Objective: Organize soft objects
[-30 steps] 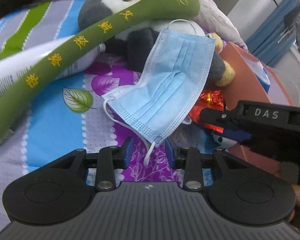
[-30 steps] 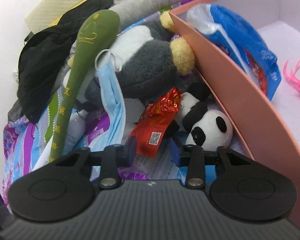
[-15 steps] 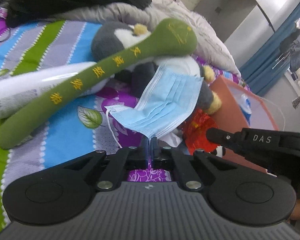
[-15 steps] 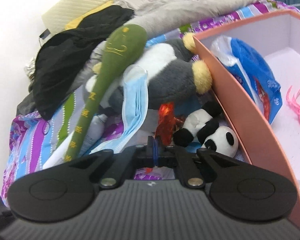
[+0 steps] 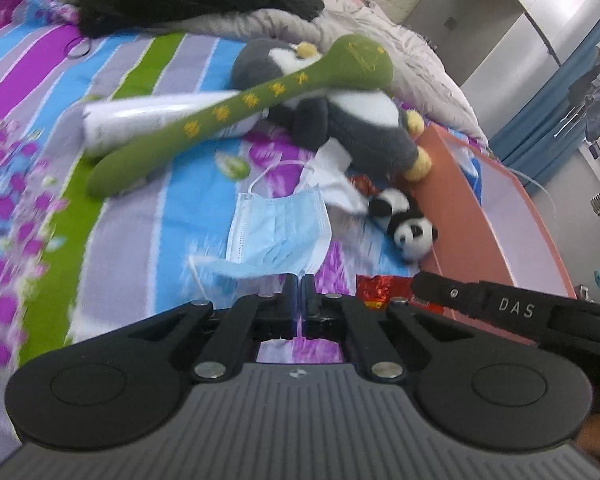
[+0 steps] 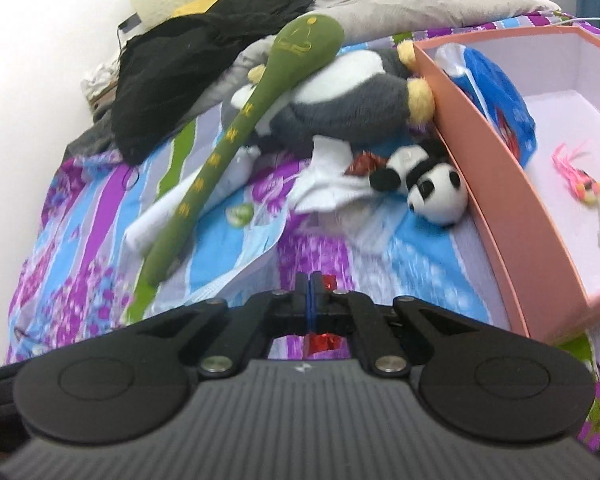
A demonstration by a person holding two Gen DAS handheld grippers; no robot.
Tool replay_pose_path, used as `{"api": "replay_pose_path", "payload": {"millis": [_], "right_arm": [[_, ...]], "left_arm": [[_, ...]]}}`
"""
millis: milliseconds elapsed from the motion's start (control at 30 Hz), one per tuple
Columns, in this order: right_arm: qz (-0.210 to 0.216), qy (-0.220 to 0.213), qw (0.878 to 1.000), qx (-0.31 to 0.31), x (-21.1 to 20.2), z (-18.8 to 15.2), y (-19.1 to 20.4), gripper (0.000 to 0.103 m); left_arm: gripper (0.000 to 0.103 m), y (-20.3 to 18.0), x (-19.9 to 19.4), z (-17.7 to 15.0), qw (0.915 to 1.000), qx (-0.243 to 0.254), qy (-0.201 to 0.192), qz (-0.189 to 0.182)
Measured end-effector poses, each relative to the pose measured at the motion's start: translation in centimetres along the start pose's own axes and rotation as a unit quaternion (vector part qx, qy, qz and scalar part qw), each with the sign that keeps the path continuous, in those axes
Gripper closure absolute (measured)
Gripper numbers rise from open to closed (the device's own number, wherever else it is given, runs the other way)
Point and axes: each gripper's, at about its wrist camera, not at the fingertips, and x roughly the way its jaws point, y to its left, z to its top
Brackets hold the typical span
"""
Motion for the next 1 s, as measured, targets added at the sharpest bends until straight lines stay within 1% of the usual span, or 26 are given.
{"api": "replay_pose_path", "payload": {"millis": [233, 367, 467, 567, 600, 633, 667, 733, 767, 800, 833, 900, 967, 1000], "right_arm": [[-0.003, 0.005, 1.000, -0.011, -2.3, -3.3, 0.0, 0.099], [-0.006, 0.016, 1.000, -0.014, -2.7, -5.1, -0.3, 0.099], [-0.006, 0.031, 0.999, -0.012, -2.7, -6.4, -0.5, 0.099], [0.005, 0.051, 0.999, -0.004, -2.6, -7.4, -0.5, 0.097], [0.007, 0.054, 0.999, -0.002, -2.6, -7.7, -0.5, 0.096], [0.007, 0.058, 0.998, -0.001, -2.5, -8.0, -0.5, 0.096], [0.005, 0.063, 0.998, 0.001, -2.4, -8.1, -0.6, 0.096], [0.000, 0.073, 0.997, 0.007, -2.1, -8.4, -0.7, 0.093], [-0.002, 0.077, 0.997, 0.010, -1.9, -8.4, -0.8, 0.092], [-0.002, 0.078, 0.997, 0.014, -1.8, -8.5, -1.0, 0.085], [-0.002, 0.078, 0.997, 0.018, -1.7, -8.5, -1.1, 0.075], [-0.004, 0.078, 0.997, 0.024, -1.5, -8.4, -1.4, 0.061], [-0.006, 0.076, 0.997, 0.022, -1.4, -8.3, -1.4, 0.061], [-0.005, 0.075, 0.997, 0.019, -1.2, -8.2, -1.4, 0.062]], "left_arm": [[0.101, 0.6, -3.0, -4.4, 0.9997, 0.008, 0.019, 0.014], [0.101, 1.0, -3.8, -6.0, 0.9994, 0.006, 0.030, 0.016], [0.100, 1.1, -3.9, -6.8, 0.9986, 0.006, 0.051, 0.011], [0.098, 1.4, -4.1, -7.3, 0.9971, 0.006, 0.075, 0.007], [0.094, 1.5, -4.2, -7.4, 0.9969, 0.003, 0.079, 0.007], [0.084, 1.4, -4.3, -7.5, 0.9966, 0.005, 0.082, 0.007], [0.069, 1.3, -4.4, -7.6, 0.9965, 0.010, 0.083, 0.010], [0.053, 1.2, -5.0, -7.9, 0.9971, 0.019, 0.072, 0.016], [0.052, 1.2, -5.2, -7.9, 0.9973, 0.020, 0.069, 0.016], [0.052, 1.2, -5.3, -8.0, 0.9974, 0.020, 0.068, 0.014], [0.052, 1.4, -5.2, -8.0, 0.9975, 0.017, 0.067, 0.014], [0.052, 1.7, -4.9, -7.8, 0.9973, 0.012, 0.066, 0.028], [0.051, 1.9, -4.6, -7.4, 0.9973, 0.011, 0.062, 0.038], [0.049, 2.1, -4.3, -7.2, 0.9973, 0.009, 0.060, 0.040]]}}
